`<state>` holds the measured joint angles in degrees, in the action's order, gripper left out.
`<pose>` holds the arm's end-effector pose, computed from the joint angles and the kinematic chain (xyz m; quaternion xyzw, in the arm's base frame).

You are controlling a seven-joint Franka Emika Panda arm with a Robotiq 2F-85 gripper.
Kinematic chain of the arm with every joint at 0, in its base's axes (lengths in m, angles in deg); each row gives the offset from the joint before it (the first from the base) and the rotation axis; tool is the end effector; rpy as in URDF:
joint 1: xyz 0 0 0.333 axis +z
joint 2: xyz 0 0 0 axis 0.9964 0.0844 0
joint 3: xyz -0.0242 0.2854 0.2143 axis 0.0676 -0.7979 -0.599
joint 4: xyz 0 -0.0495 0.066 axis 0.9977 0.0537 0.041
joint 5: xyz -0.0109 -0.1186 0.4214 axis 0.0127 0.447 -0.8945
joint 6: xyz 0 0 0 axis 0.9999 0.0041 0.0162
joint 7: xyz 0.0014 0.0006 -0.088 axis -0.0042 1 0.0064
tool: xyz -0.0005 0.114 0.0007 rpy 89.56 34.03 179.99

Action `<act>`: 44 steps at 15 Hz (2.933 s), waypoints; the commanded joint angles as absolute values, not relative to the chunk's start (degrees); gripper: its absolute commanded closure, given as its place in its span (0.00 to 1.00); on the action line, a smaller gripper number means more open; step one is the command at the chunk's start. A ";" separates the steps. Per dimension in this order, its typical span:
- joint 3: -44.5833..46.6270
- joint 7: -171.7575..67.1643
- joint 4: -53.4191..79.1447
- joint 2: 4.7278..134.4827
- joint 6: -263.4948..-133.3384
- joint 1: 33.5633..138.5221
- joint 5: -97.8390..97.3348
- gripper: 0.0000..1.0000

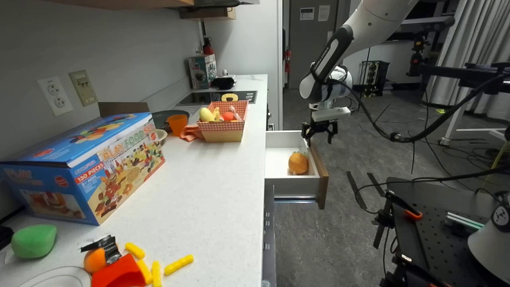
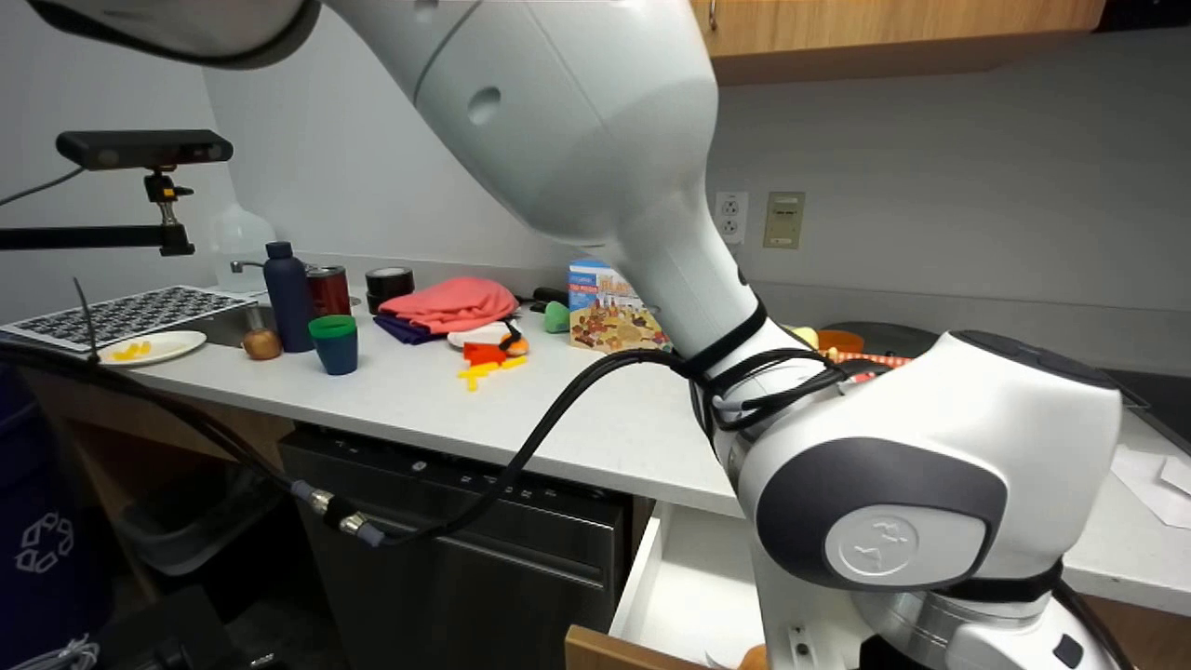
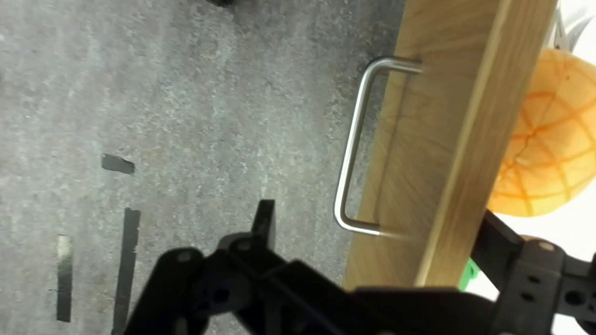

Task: Open the drawer, then remove the pineapple plushie from the drawer

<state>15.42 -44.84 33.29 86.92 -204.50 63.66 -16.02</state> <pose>0.5046 -0.4150 0.1664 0.8672 -0.4966 -0.0354 0.0127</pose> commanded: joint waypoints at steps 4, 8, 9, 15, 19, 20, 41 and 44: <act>20.60 -36.17 37.57 82.28 -190.76 68.42 -5.14 0.00; 22.43 -32.49 39.09 82.65 -186.32 67.77 -2.38 0.00; 22.99 -31.56 39.64 82.60 -185.73 67.83 -1.64 0.00; 25.02 -27.70 42.08 79.30 -185.51 70.42 5.28 0.00; 23.04 -28.85 41.33 74.26 -186.76 73.18 9.89 0.00; 22.06 -29.42 40.65 73.26 -187.91 73.60 10.00 0.00; 13.19 -53.34 25.32 92.93 -189.27 60.19 -10.86 0.00; 13.70 -53.33 23.92 94.33 -183.97 60.30 -9.78 0.00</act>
